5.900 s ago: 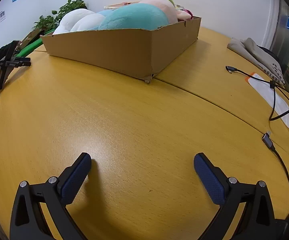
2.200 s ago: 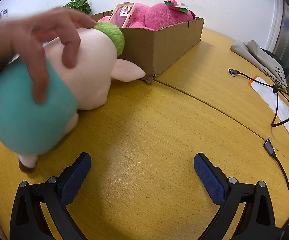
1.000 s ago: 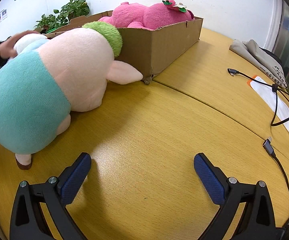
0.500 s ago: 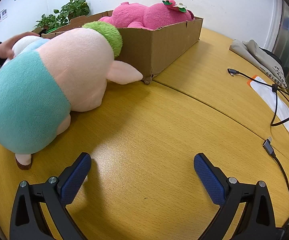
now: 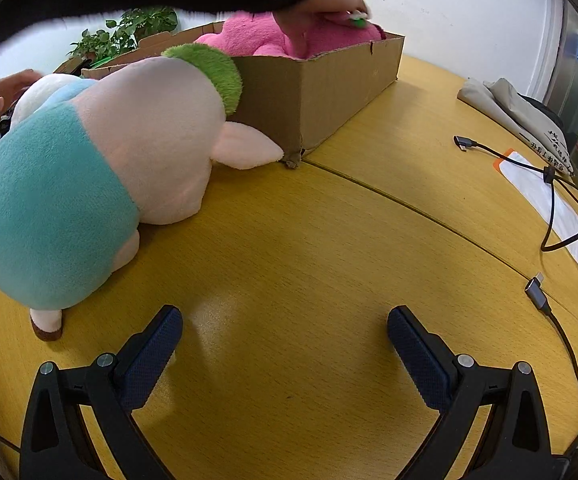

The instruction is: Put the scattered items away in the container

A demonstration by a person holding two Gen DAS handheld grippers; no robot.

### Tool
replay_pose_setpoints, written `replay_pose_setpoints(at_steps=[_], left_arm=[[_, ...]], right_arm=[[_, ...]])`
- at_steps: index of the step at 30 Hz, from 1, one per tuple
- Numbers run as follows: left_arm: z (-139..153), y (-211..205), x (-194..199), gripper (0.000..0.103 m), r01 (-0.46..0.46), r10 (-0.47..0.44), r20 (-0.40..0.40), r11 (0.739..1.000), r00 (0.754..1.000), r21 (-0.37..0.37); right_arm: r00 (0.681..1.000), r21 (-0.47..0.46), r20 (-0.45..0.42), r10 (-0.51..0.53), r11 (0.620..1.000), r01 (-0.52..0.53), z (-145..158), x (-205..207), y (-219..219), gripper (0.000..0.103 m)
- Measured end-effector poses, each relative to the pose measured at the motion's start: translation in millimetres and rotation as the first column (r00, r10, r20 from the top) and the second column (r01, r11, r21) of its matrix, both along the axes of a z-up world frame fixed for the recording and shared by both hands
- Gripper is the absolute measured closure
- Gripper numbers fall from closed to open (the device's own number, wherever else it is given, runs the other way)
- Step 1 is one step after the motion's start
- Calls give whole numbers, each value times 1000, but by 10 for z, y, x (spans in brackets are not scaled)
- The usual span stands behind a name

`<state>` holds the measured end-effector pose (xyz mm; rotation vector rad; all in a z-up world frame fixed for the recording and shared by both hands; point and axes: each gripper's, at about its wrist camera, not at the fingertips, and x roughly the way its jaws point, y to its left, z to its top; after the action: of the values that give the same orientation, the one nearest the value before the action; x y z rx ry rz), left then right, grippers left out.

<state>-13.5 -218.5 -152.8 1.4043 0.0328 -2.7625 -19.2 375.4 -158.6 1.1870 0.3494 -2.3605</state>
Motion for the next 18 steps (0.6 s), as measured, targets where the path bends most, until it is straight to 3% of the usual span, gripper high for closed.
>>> replay_pose_setpoints(at_steps=[7, 11, 18], left_arm=[[0, -2, 4, 0, 3, -3, 0, 1000, 1000, 2], [-2, -4, 129, 0, 128, -128, 1, 992, 992, 2], [-3, 2, 172, 0, 139, -139, 1, 990, 990, 1]], right_arm=[[1000, 0, 0, -2, 1000, 2, 3, -13, 9, 0], [1000, 0, 0, -2, 1000, 2, 3, -15, 10, 0], [1000, 0, 0, -3, 1000, 3, 2, -15, 10, 0]])
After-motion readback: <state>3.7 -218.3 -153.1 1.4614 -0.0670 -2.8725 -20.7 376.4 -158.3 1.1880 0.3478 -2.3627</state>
